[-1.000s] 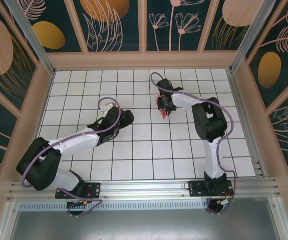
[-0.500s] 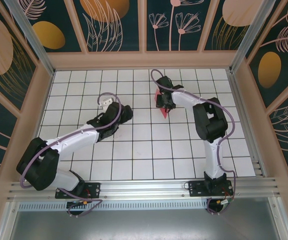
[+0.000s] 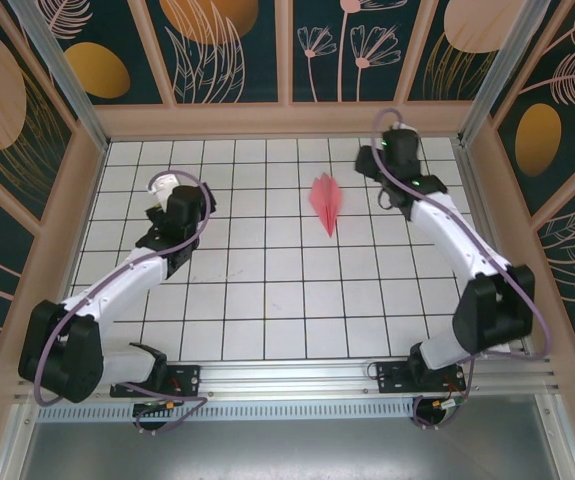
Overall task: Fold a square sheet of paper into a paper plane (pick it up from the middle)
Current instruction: Reset both arms
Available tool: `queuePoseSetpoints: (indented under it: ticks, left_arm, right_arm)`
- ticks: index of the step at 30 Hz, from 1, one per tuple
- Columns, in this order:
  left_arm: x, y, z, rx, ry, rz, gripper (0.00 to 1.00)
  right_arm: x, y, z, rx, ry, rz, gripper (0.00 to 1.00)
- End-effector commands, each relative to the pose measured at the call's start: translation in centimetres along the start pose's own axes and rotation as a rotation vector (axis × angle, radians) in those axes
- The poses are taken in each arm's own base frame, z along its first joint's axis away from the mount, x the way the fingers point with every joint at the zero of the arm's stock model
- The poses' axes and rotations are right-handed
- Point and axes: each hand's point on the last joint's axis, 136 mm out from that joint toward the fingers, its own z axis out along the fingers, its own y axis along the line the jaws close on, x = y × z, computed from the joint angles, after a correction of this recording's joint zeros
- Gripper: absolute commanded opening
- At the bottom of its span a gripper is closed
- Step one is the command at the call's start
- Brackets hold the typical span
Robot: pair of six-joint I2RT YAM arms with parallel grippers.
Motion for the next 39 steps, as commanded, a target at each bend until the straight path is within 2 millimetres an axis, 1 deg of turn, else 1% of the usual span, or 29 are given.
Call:
queuePoseSetpoints:
  ticks: [1,2,3,5,7,10,12,14,17,19,22,27,32,35,38,39]
  left_arm:
    - [-1.7,3.8,0.3,-0.098,-0.125,0.022,0.99]
    - [-1.6,4.6,0.5,-0.11,-0.126,0.018,0.98]
    - [-1.5,5.3,0.8,-0.121,-0.131,0.028,0.98]
    - [-1.3,6.5,1.0,-0.158,-0.16,0.065,0.98]
    - [-1.1,7.6,1.4,-0.184,-0.171,0.091,0.99]
    - [-0.6,8.7,2.4,-0.176,-0.167,0.121,0.98]
    - [-0.3,9.1,3.1,-0.159,-0.168,0.134,0.98]
    - [0.4,9.0,3.9,-0.114,-0.163,0.156,0.98]
    - [1.1,8.1,4.5,-0.03,-0.181,0.176,0.99]
    - [1.4,7.3,4.5,0.03,-0.197,0.208,0.99]
    - [1.5,7.0,4.0,0.075,-0.244,0.227,0.98]
    - [2.0,6.9,2.8,0.163,-0.299,0.227,0.98]
    - [2.6,6.7,3.0,0.184,-0.295,0.235,0.99]
    - [2.6,7.1,3.1,0.171,-0.295,0.218,0.98]
    - [3.0,8.1,3.0,0.157,-0.313,0.186,0.99]
    - [2.9,8.2,3.0,0.152,-0.315,0.18,0.98]
  right_arm:
    - [0.3,-5.7,0.3,0.123,-0.126,-0.03,0.87]
    - [0.5,-7.0,0.3,0.132,-0.149,-0.019,0.95]
    - [0.7,-8.4,0.2,0.142,-0.175,-0.004,0.99]
    - [1.4,-10.7,0.3,0.158,-0.202,0.026,0.99]
    - [2.8,-12.6,0.8,0.168,-0.218,0.046,0.99]
    - [5.0,-13.8,1.4,0.164,-0.26,0.017,0.99]
    - [5.9,-14.0,1.6,0.153,-0.289,-0.004,0.99]
    - [6.8,-13.9,2.1,0.141,-0.283,-0.033,0.99]
    - [7.7,-13.8,2.4,0.126,-0.275,-0.077,0.99]
    - [8.0,-13.5,2.0,0.098,-0.296,-0.102,0.99]
    - [8.3,-12.9,1.7,0.047,-0.324,-0.126,0.99]
    - [9.7,-12.6,1.8,-0.008,-0.333,-0.142,0.99]
    - [10.3,-12.3,1.9,-0.038,-0.338,-0.154,0.99]
    - [10.4,-12.5,1.6,-0.038,-0.354,-0.152,0.99]
    - [10.6,-12.7,1.2,-0.039,-0.376,-0.148,0.99]
    - [10.9,-12.4,1.2,-0.062,-0.373,-0.153,0.99]
